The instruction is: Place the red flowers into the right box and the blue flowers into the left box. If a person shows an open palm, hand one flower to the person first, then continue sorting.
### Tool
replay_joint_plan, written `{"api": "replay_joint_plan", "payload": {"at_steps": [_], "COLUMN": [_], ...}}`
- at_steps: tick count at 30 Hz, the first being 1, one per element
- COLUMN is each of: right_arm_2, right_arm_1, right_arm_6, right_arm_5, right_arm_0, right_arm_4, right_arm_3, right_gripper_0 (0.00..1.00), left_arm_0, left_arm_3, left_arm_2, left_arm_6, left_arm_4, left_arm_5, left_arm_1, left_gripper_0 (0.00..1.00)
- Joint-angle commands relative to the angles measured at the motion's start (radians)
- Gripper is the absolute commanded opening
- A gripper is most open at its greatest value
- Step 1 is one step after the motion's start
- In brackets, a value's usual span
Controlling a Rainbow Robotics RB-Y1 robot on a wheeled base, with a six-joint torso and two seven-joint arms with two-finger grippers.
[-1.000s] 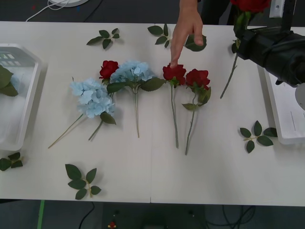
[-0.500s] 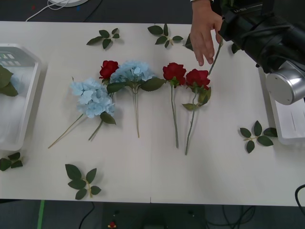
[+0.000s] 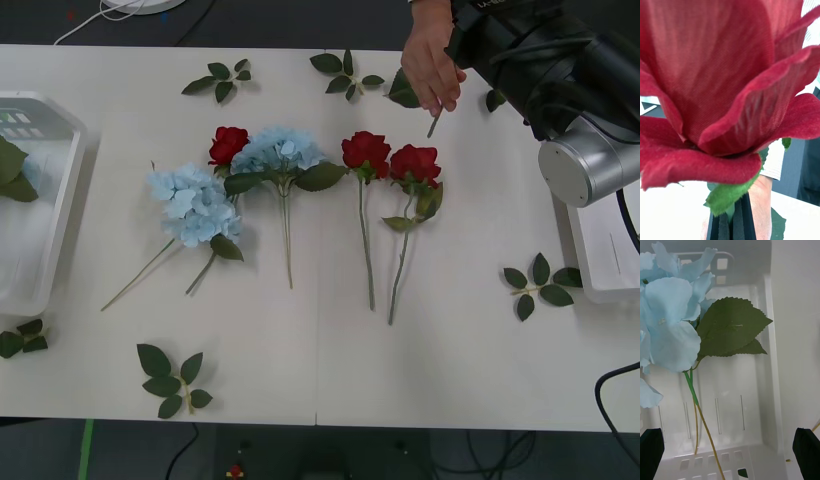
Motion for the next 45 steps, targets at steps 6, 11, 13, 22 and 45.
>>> {"api": "replay_joint_plan", "payload": {"at_steps": [6, 11, 13, 22, 45], "right_arm_2": [0.003, 0.003, 0.005, 0.005, -0.027], "right_arm_1": [0.033, 0.033, 0.035, 0.033, -0.083], "right_arm_6": [-0.021, -0.023, -0.023, -0.024, -0.284], "right_arm_5": [-0.018, -0.018, -0.018, -0.003, 0.938], "right_arm_0": [-0.042, -0.042, -0.042, -0.042, -0.070], "right_arm_4": [0.004, 0.002, 0.002, -0.013, -0.332], "right_arm_3": [-0.008, -0.010, -0.008, -0.008, -0.129], "right_gripper_0": [0.74, 1.00, 1.00, 1.00, 1.00], "left_arm_0": [-0.037, -0.037, -0.037, -0.037, -0.040], "left_arm_3": [-0.021, -0.021, -0.021, -0.021, -0.009], "left_arm_2": [0.012, 0.012, 0.012, 0.012, 0.003], "left_arm_6": [0.037, 0.037, 0.037, 0.037, 0.052], "left_arm_4": [-0.008, -0.008, -0.008, -0.008, -0.005], "left_arm_5": [0.007, 0.007, 0.007, 0.007, 0.021], "left_arm_1": [0.059, 0.059, 0.059, 0.059, 0.026], "left_gripper_0": [1.00, 1.00, 1.00, 1.00, 1.00]}}
